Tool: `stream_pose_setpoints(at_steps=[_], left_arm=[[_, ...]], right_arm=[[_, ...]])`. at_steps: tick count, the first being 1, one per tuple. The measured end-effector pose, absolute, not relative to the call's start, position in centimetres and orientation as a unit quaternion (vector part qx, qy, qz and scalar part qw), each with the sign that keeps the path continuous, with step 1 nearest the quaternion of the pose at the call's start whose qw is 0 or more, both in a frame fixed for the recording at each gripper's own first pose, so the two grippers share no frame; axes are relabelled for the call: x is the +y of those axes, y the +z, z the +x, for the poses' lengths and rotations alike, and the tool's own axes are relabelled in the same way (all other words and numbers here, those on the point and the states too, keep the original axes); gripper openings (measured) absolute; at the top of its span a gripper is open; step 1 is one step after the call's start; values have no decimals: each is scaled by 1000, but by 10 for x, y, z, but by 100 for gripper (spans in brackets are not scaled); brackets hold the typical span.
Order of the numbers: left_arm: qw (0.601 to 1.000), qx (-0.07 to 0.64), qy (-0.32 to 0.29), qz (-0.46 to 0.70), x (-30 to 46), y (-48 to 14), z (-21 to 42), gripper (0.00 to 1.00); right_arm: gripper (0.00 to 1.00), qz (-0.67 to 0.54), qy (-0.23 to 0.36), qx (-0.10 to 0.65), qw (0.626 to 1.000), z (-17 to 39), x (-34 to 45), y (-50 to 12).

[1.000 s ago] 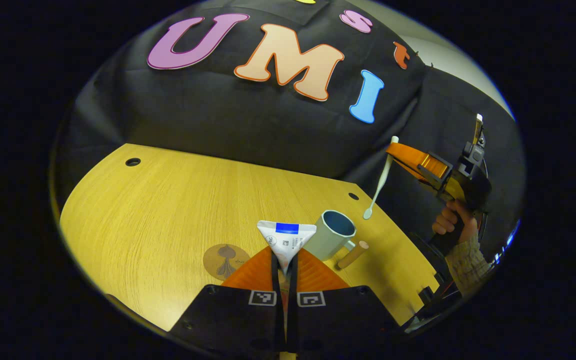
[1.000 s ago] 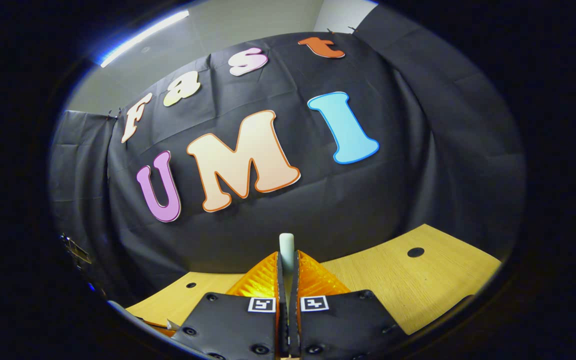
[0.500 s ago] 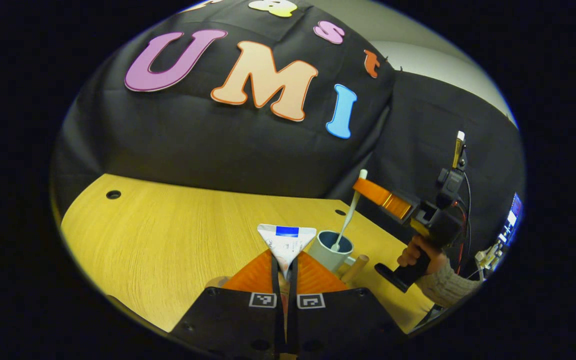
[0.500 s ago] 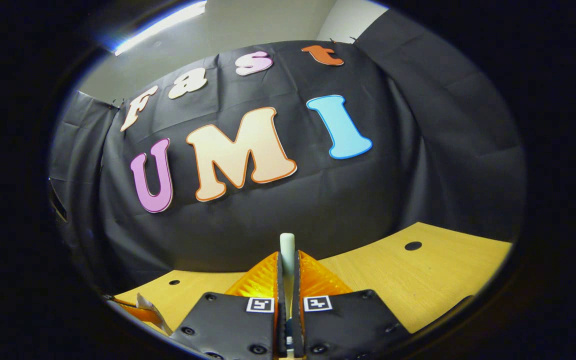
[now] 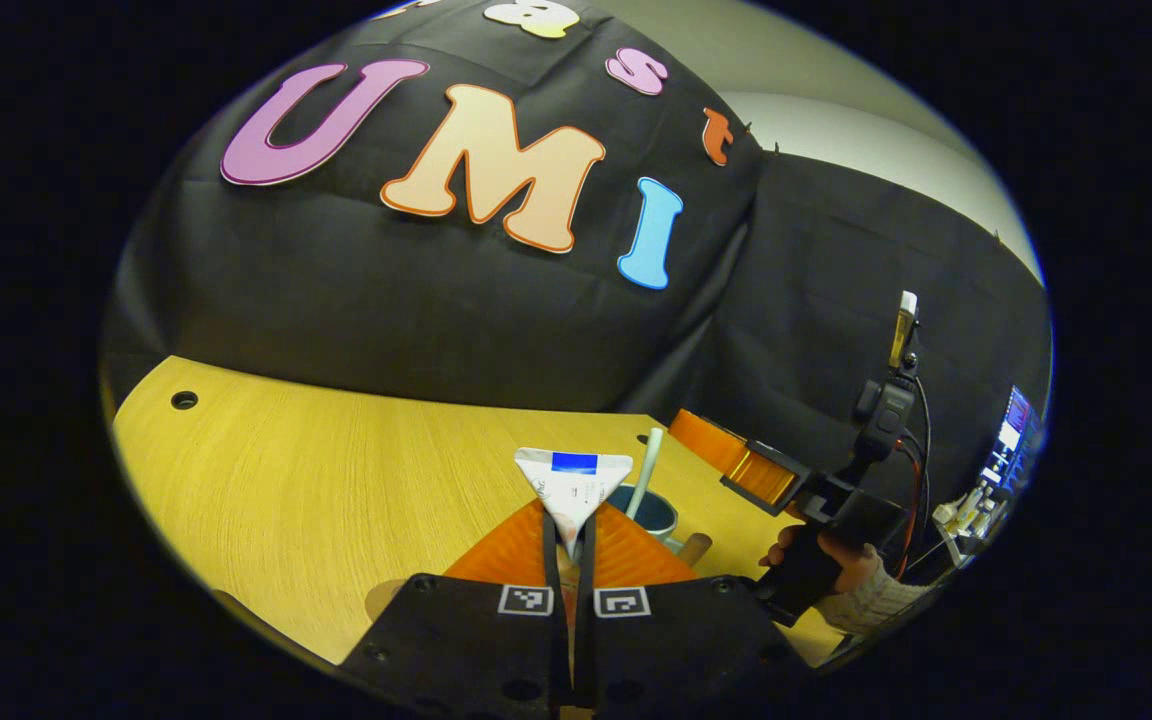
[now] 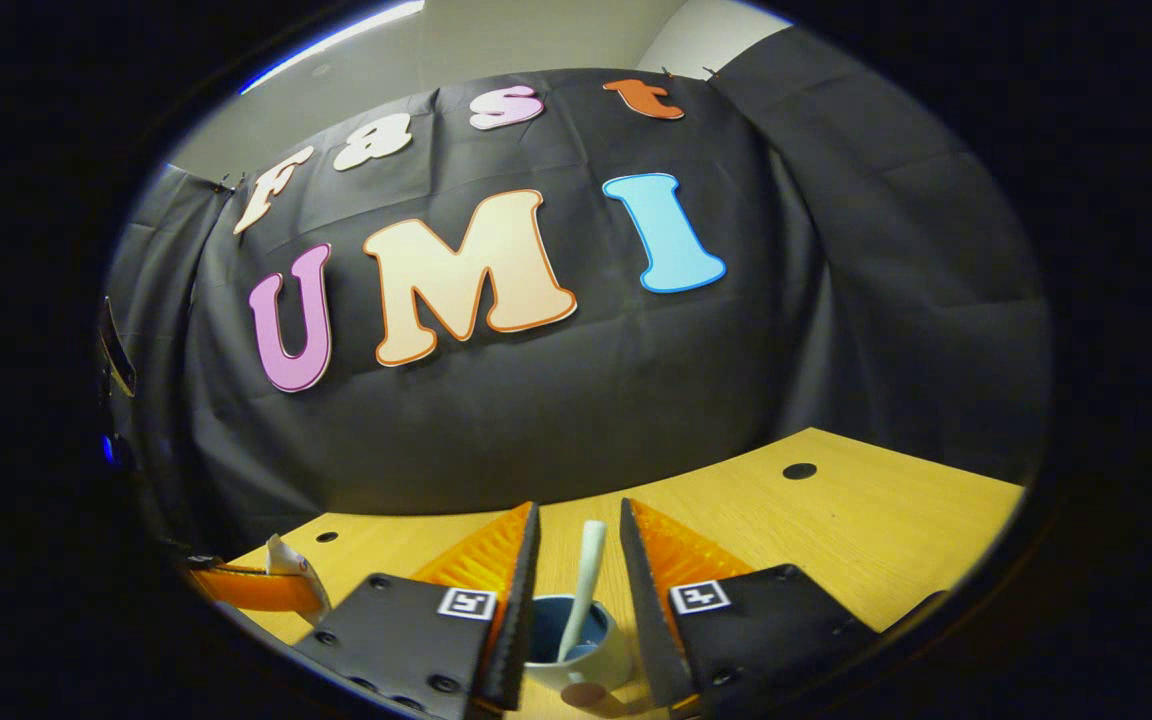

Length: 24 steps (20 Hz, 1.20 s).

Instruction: Put the toothbrush and toothpaste on the desktop into the cup, then pick up the cup and place it on the coaster on the desktop.

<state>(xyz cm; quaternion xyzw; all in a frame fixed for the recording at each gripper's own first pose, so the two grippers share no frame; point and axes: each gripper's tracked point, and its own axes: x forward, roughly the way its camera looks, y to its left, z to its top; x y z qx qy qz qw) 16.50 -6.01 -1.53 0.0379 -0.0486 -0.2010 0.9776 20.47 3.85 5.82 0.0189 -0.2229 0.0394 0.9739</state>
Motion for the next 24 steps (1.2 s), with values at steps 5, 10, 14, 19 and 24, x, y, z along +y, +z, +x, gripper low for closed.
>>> stream_pose_setpoints(at_steps=[5, 10, 14, 19, 24], left_arm=[[970, -98, -216, 44, -83, 17, 174, 0], [961, -141, -236, 22, -116, 42, 193, 0], [947, -180, -266, 21, -144, 62, 197, 0], [943, -166, -289, 4, -164, 45, 222, 2], [952, -137, -273, -11, -157, 15, 241, 1]], right_arm=[[98, 20, -25, -223, 974, 159, -17, 48], [94, 10, -62, -177, 982, 118, -53, 8], [98, 25, -83, -155, 984, 94, -72, -19], [98, 38, -86, -139, 986, 94, -72, -34], [98, 40, -92, -140, 985, 89, -78, -25]])
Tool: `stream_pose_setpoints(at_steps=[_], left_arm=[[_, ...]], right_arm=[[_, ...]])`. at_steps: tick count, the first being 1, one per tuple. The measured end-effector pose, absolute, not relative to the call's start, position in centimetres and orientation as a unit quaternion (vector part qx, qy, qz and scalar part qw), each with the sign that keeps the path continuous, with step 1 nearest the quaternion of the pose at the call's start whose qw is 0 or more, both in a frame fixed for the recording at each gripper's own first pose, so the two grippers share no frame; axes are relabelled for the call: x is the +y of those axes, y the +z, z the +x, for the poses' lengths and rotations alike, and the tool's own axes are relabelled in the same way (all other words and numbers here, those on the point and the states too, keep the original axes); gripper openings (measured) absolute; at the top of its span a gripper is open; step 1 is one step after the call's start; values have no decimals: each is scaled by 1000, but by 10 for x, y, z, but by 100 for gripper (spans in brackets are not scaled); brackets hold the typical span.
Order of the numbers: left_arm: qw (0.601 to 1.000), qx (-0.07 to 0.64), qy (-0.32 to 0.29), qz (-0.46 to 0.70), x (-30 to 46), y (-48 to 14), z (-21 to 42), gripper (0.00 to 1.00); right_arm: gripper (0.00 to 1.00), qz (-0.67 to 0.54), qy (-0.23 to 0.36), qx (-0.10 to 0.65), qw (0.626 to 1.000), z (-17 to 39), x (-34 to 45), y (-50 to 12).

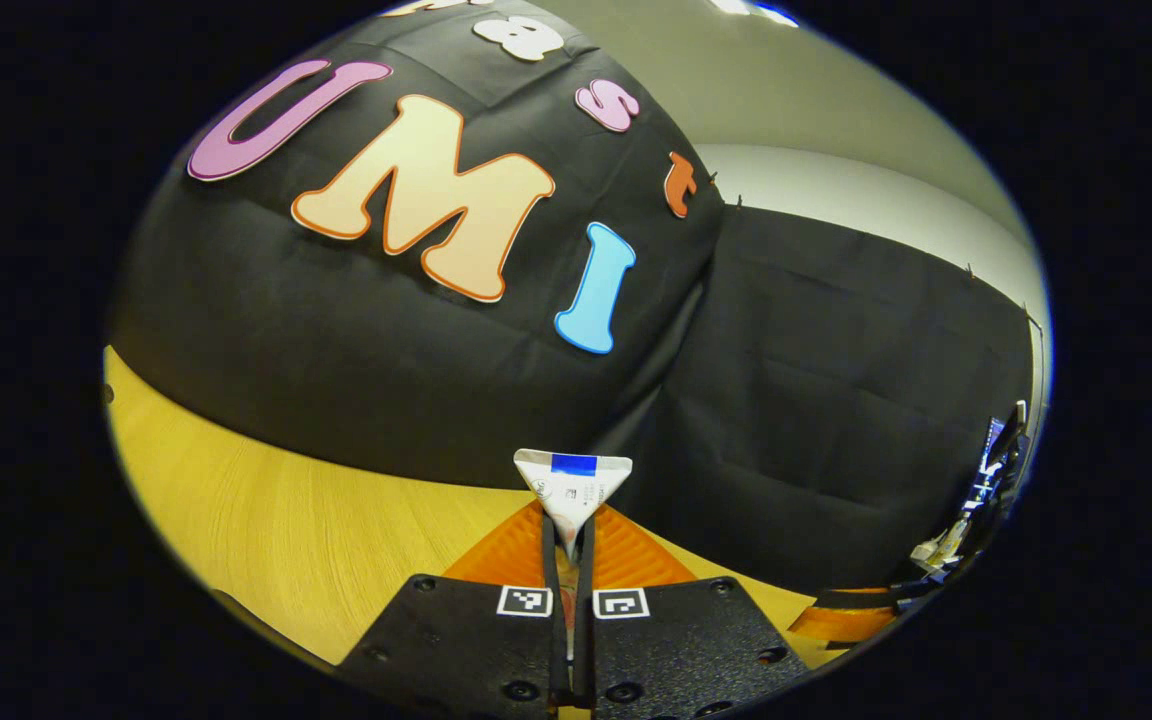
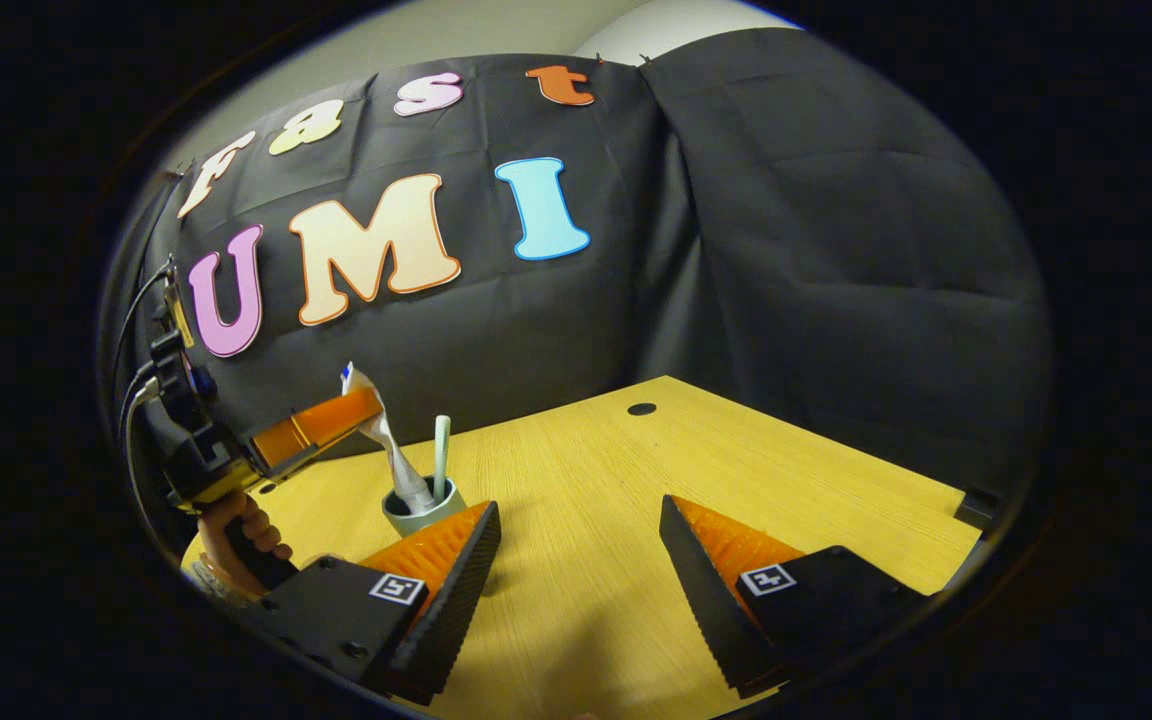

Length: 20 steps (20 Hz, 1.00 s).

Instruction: Put the toothbrush and toothpaste on the desktop into the cup, then pick up the cup and place it on the coaster on the desktop.

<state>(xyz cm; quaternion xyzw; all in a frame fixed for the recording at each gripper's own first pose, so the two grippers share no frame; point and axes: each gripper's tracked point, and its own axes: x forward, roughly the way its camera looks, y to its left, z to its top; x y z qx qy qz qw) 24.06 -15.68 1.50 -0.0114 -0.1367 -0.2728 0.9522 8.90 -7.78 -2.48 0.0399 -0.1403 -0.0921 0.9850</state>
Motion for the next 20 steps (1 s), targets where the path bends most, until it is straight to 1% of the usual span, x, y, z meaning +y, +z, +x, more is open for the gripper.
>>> stream_pose_setpoints(at_steps=[3, 5, 6, 7, 8, 9, 10, 12, 14, 17, 18, 19, 20], left_arm=[[956, -115, -267, -29, -154, 0, 247, 0], [959, -113, -259, -25, -152, -8, 246, 1], [960, -112, -257, -20, -151, -11, 246, 1], [958, -119, -259, -23, -151, -10, 244, 4], [957, -117, -266, -27, -155, -10, 242, 6], [956, -113, -270, -29, -157, -13, 240, 11], [956, -107, -272, -26, -158, -16, 241, 13], [959, -80, -271, 3, -158, -32, 240, 53], [961, -80, -263, 19, -151, -32, 236, 91], [964, -100, -246, 15, -139, -14, 224, 91], [966, -105, -235, 18, -131, -8, 220, 91], [969, -110, -222, 20, -122, -2, 217, 91], [971, -113, -211, 19, -113, 4, 214, 91]], right_arm=[[98, 37, -99, -133, 985, 84, -83, -25], [98, 40, -105, -131, 985, 82, -86, -24], [94, 44, -105, -130, 985, 82, -86, -22], [98, 48, -106, -129, 985, 82, -87, -22], [98, 51, -103, -126, 985, 83, -86, -22], [98, 52, -101, -125, 986, 85, -85, -22], [98, 52, -99, -124, 986, 86, -84, -22], [98, 48, -92, -121, 987, 92, -77, -20], [98, 38, -79, -112, 990, 98, -68, -20], [98, 17, -50, -95, 994, 106, -49, -16], [94, 8, -36, -87, 996, 110, -40, -14], [98, -2, -23, -77, 997, 115, -31, -12], [94, -12, -8, -68, 998, 119, -22, -9]])
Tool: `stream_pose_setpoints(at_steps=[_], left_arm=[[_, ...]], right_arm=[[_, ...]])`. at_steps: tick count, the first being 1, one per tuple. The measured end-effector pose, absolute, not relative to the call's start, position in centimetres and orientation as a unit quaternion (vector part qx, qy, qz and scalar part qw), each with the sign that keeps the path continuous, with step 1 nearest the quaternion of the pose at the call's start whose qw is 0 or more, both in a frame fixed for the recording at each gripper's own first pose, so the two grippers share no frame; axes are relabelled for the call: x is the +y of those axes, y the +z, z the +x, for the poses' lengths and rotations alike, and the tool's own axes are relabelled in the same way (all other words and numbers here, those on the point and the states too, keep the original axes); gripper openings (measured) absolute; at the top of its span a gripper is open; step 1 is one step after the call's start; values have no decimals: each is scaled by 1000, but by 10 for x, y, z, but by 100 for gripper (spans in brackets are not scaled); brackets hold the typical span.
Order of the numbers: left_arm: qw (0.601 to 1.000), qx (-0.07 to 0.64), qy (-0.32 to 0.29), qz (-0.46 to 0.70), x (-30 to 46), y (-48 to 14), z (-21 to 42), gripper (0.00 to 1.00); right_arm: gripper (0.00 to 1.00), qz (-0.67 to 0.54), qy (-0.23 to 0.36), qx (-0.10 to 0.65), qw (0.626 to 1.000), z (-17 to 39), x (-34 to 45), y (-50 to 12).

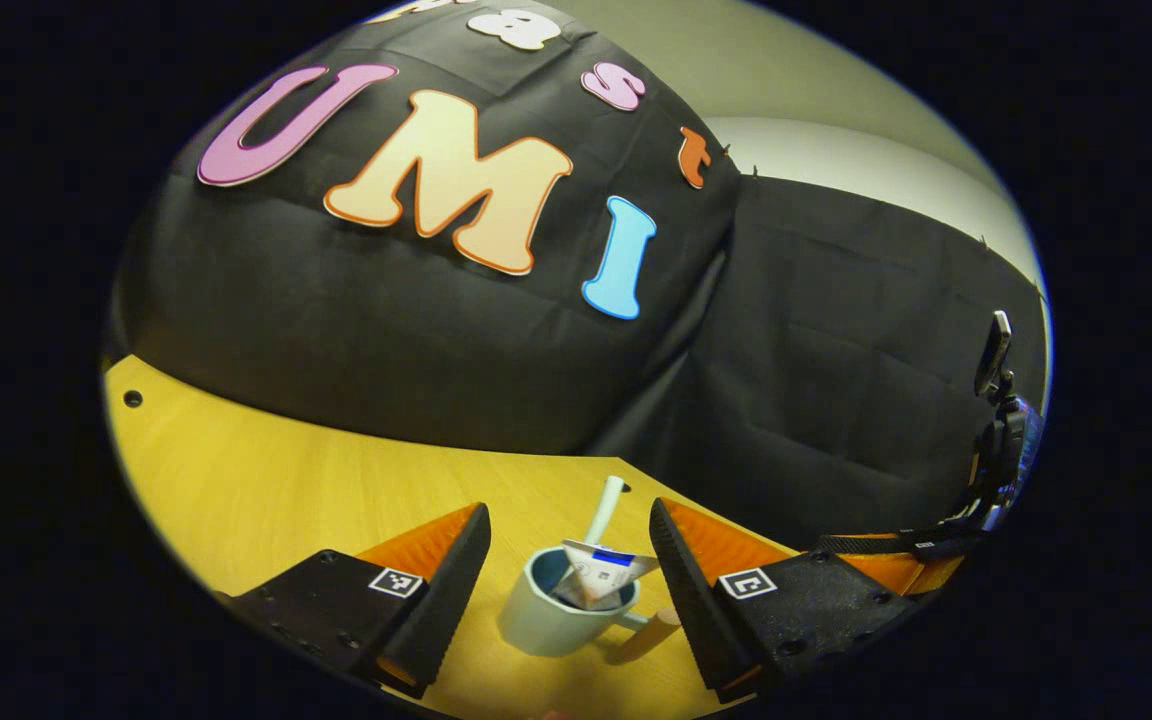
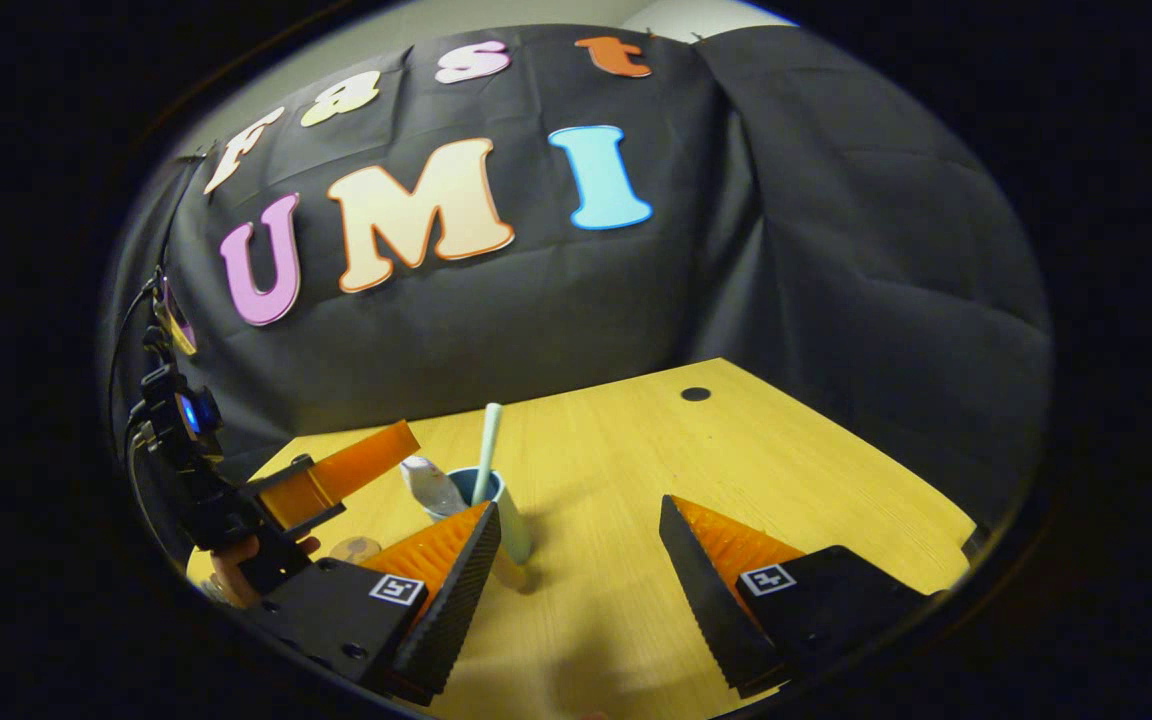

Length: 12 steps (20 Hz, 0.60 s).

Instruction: Put the toothbrush and toothpaste on the desktop into the cup, then pick up the cup and place it on the coaster on the desktop.

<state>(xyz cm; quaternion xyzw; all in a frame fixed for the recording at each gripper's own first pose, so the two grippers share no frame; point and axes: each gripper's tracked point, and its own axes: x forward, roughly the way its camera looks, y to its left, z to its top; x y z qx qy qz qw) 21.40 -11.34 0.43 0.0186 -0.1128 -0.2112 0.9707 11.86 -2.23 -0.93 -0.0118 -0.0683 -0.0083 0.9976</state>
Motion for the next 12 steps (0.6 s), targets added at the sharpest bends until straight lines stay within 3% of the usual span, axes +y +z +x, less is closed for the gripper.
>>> stream_pose_setpoints(at_steps=[1, 2, 6, 7, 12], left_arm=[[972, -115, -205, 17, -106, 10, 210, 91], [973, -118, -196, 15, -98, 15, 205, 91], [982, -121, -140, 27, -53, 25, 192, 93], [985, -116, -124, 27, -41, 24, 187, 93], [995, -90, -43, 25, 26, 13, 155, 93]], right_arm=[[98, -21, 3, -58, 998, 124, -14, -8], [94, -29, 16, -48, 998, 127, -5, -7], [93, -48, 54, -2, 997, 147, 25, -10], [98, -55, 61, 12, 997, 153, 33, -11], [98, -127, 84, 104, 983, 173, 49, -33]])
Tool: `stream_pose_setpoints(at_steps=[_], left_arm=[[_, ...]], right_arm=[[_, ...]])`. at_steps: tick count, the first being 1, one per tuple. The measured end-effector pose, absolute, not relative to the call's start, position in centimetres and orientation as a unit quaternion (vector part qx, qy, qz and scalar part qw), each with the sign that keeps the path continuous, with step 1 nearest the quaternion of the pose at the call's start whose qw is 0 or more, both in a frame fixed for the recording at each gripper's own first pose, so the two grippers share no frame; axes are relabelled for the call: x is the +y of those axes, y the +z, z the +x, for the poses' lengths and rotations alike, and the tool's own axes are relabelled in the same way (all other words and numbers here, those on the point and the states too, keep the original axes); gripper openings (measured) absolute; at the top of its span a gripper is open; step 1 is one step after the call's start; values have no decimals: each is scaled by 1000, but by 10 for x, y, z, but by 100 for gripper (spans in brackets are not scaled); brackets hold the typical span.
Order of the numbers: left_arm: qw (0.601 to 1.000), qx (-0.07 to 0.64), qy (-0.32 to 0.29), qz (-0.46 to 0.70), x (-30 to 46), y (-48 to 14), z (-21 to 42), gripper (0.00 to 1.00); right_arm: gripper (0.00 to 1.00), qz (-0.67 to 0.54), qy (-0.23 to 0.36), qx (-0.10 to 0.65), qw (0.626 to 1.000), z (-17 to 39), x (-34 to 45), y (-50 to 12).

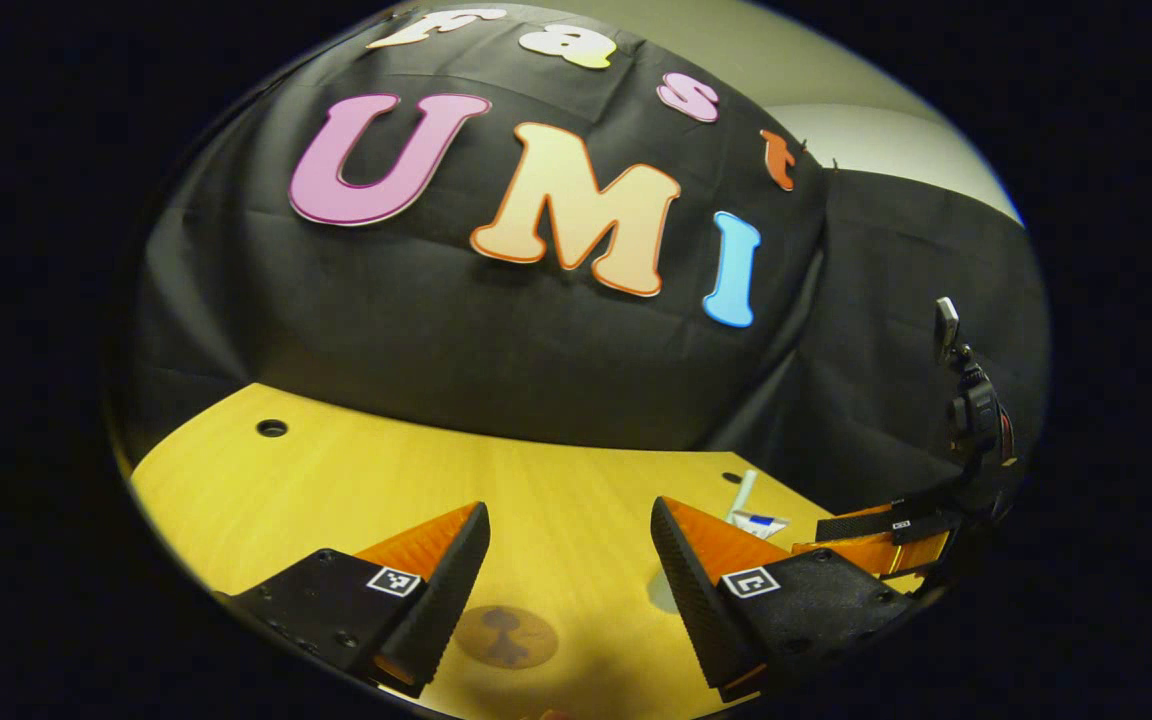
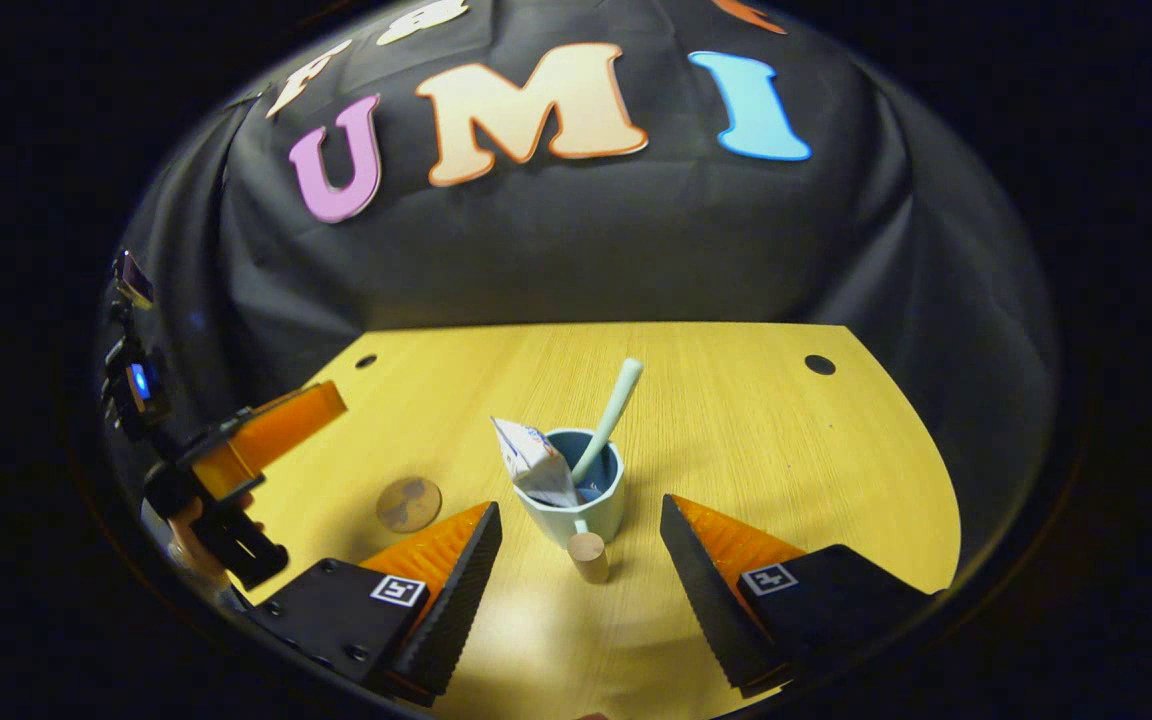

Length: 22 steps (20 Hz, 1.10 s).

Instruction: Put the toothbrush and toothpaste on the desktop into the cup, then pick up the cup and place it on the coaster on the desktop.

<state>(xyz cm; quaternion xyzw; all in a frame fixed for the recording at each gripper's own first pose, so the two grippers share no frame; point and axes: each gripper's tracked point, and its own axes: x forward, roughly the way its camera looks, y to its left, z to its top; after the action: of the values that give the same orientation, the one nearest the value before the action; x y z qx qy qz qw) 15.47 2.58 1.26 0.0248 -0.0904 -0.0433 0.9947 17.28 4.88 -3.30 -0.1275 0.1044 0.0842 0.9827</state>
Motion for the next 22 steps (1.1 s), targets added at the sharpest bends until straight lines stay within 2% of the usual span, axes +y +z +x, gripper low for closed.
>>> stream_pose_setpoints(at_steps=[1, 2, 4, 5, 7, 8, 9, 10, 12, 13, 14, 21, 22], left_arm=[[996, -86, -29, 25, 38, 11, 146, 93], [996, -81, -16, 26, 49, 8, 139, 93], [997, -62, 8, 35, 68, 1, 124, 93], [998, -51, 22, 38, 80, -5, 116, 93], [998, -37, 48, 34, 103, -14, 99, 93], [997, -35, 56, 26, 110, -17, 92, 93], [997, -34, 65, 18, 117, -17, 83, 93], [997, -33, 74, 11, 122, -18, 77, 93], [995, -31, 96, 4, 128, -16, 60, 93], [994, -31, 106, 5, 133, -16, 53, 93], [993, -32, 116, 6, 137, -15, 47, 93], [988, -22, 155, -11, 146, -20, 21, 93], [988, -19, 155, -12, 143, -22, 20, 93]], right_arm=[[98, -143, 81, 127, 978, 177, 49, -40], [94, -155, 79, 151, 973, 180, 48, -47], [94, -175, 81, 184, 964, 187, 52, -54], [98, -182, 80, 200, 959, 191, 52, -57], [94, -187, 77, 242, 949, 193, 50, -65], [98, -186, 76, 264, 943, 196, 51, -70], [94, -186, 76, 282, 938, 198, 51, -73], [99, -188, 73, 301, 932, 201, 49, -76], [99, -193, 52, 331, 922, 209, 40, -82], [93, -192, 48, 345, 917, 213, 39, -85], [97, -192, 46, 361, 912, 215, 37, -89], [73, -219, 29, 421, 880, 229, 25, -110], [62, -218, 29, 427, 877, 231, 25, -113]])
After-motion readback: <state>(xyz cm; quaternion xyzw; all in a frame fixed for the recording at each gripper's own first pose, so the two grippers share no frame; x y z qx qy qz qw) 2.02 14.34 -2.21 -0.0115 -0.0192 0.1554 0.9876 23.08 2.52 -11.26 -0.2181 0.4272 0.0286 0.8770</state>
